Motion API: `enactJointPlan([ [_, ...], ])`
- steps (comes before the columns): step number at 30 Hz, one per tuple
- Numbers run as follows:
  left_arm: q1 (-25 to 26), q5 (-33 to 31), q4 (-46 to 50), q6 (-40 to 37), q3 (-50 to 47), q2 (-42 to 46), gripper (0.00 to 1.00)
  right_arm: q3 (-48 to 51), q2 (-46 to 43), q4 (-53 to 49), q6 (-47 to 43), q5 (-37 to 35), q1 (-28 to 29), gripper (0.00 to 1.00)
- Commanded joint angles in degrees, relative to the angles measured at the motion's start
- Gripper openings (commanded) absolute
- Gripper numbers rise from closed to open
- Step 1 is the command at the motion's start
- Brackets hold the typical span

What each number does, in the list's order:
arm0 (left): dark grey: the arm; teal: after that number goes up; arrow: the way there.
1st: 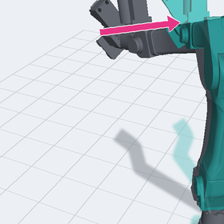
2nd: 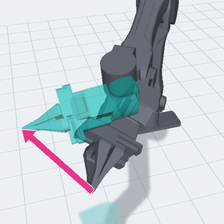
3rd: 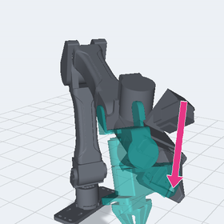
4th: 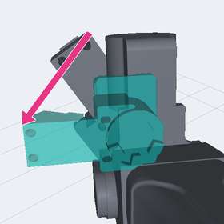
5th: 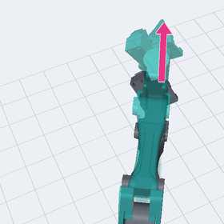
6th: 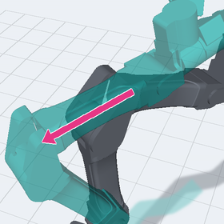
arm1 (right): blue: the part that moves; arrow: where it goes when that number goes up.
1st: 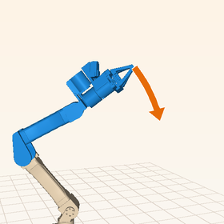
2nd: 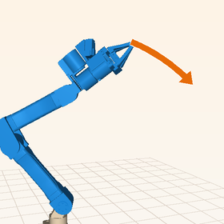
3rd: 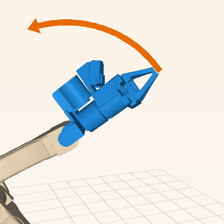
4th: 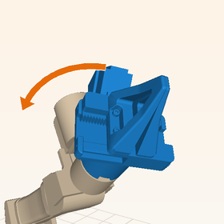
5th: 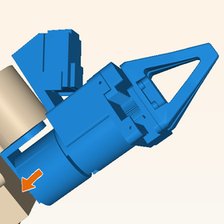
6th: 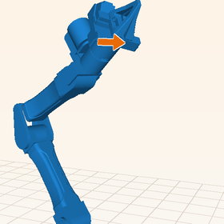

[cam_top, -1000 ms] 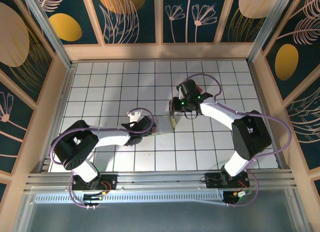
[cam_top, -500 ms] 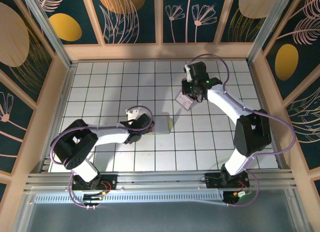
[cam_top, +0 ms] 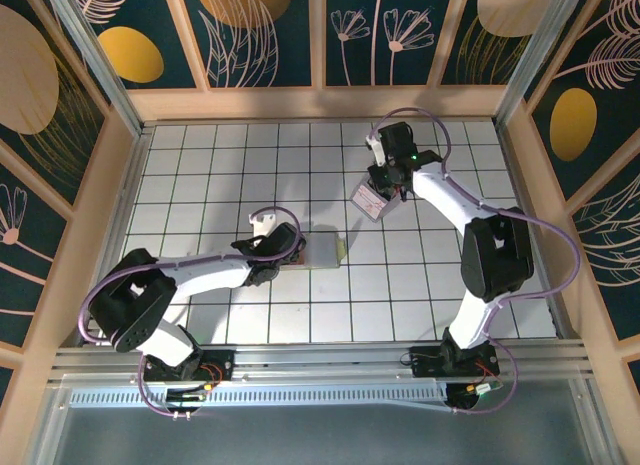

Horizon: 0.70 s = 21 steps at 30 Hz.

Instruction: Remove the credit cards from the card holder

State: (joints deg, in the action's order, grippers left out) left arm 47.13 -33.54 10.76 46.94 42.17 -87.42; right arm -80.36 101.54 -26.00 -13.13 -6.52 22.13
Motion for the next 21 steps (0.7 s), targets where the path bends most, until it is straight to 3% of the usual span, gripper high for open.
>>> enactJointPlan([
  [1,-0.33,-0.21,1.36,-0.05,-0.01,1.88,0.99,-2.07,1.96,-2.10,-3.46,-2.77,-0.35,0.00],
  [21,-0.33,-2.06,3.36,1.33,-0.17,3.78,0.99,-3.25,6.37,-4.61,-5.87,-1.26,-1.49,0.00],
])
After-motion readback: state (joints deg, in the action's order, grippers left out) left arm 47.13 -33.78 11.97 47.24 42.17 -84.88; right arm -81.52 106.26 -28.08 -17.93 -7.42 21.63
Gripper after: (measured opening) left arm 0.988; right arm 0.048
